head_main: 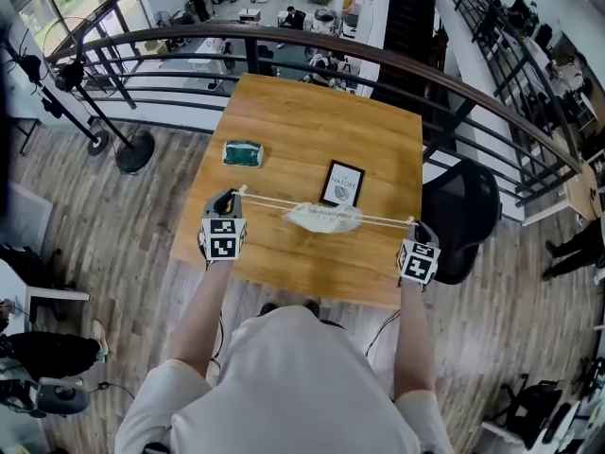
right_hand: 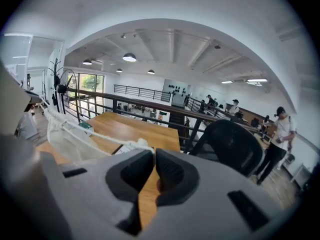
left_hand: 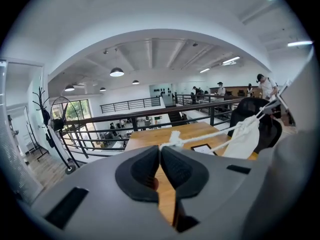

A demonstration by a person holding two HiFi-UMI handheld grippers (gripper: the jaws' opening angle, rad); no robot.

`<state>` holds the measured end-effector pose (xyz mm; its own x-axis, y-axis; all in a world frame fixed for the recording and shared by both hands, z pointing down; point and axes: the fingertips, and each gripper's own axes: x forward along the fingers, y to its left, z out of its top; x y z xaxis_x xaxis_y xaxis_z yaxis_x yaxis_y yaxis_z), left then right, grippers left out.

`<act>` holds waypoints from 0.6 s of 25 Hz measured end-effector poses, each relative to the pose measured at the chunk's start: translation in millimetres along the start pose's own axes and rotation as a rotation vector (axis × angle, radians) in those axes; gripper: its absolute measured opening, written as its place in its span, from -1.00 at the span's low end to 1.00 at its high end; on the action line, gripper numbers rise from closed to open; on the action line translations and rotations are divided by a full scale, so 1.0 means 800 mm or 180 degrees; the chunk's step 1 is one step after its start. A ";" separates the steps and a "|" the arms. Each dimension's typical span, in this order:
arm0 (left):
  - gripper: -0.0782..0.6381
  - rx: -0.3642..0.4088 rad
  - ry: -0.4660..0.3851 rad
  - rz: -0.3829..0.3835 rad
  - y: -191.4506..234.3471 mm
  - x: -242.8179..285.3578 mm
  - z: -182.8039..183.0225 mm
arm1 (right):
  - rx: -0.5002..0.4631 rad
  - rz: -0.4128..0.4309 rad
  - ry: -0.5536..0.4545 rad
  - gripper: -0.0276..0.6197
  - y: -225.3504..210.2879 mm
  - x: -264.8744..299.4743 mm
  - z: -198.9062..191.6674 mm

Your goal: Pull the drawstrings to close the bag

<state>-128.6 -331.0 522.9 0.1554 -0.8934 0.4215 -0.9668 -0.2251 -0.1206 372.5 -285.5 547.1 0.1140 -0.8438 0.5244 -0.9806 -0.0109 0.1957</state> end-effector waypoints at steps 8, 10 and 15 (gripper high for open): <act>-0.76 -0.0181 0.0097 0.0086 0.022 0.000 -0.024 | -0.0008 -0.0036 0.0083 -0.85 -0.010 0.005 -0.020; -0.76 -0.0278 0.0127 0.0085 0.025 0.002 -0.030 | -0.0017 -0.0038 0.0110 -0.84 -0.009 0.006 -0.025; -0.77 -0.0166 0.0081 0.0067 0.020 0.007 -0.030 | -0.0243 -0.0096 0.0075 -0.86 -0.004 0.005 -0.027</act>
<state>-148.4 -330.1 544.7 0.1304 -0.8874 0.4421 -0.9792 -0.1852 -0.0829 379.1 -277.2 566.1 0.1479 -0.8309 0.5364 -0.9618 0.0056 0.2738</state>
